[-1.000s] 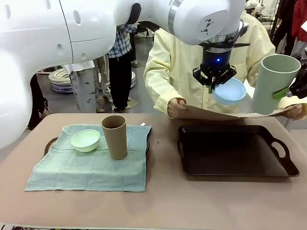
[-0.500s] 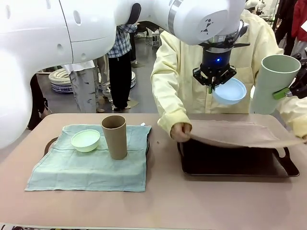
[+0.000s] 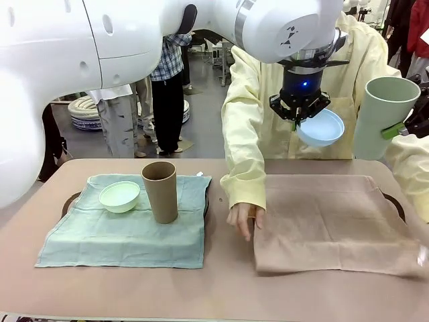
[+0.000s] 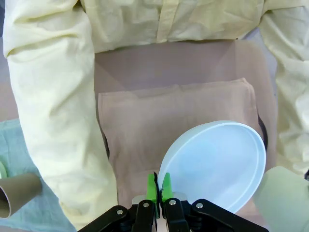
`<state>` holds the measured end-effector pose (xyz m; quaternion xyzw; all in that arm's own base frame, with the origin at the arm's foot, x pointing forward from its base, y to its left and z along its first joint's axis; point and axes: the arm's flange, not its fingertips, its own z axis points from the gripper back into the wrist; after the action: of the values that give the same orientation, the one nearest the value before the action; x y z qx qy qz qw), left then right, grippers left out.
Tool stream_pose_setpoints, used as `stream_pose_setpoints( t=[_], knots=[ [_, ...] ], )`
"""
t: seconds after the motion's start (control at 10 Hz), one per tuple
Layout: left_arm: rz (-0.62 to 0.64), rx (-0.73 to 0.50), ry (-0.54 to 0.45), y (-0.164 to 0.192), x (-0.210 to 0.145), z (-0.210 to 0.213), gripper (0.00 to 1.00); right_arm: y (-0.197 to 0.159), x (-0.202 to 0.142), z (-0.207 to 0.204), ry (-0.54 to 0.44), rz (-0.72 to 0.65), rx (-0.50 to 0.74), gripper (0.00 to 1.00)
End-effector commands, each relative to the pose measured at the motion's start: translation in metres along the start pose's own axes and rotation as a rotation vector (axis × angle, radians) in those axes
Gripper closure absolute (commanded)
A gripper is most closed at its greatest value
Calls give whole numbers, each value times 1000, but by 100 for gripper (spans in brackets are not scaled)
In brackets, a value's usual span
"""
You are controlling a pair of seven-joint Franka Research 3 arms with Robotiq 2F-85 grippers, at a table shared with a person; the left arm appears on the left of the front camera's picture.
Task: Set up a tray with a mat and arrange the tableware.
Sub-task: Place the Picnic Bowl and Reusable plastic cup back onto the Handle tray in front of the human's position.
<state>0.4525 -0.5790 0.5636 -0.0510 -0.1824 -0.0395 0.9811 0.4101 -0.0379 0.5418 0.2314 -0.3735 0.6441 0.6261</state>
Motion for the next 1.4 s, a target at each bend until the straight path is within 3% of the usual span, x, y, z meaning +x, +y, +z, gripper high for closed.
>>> stream_pose_setpoints(
  t=[0.0,1.3],
  knots=[
    [-18,-17,3,0,3,2,100,-3,0,0,12,11,1,100],
    [-18,-17,3,0,3,2,100,-3,0,0,12,11,1,100]
  ],
)
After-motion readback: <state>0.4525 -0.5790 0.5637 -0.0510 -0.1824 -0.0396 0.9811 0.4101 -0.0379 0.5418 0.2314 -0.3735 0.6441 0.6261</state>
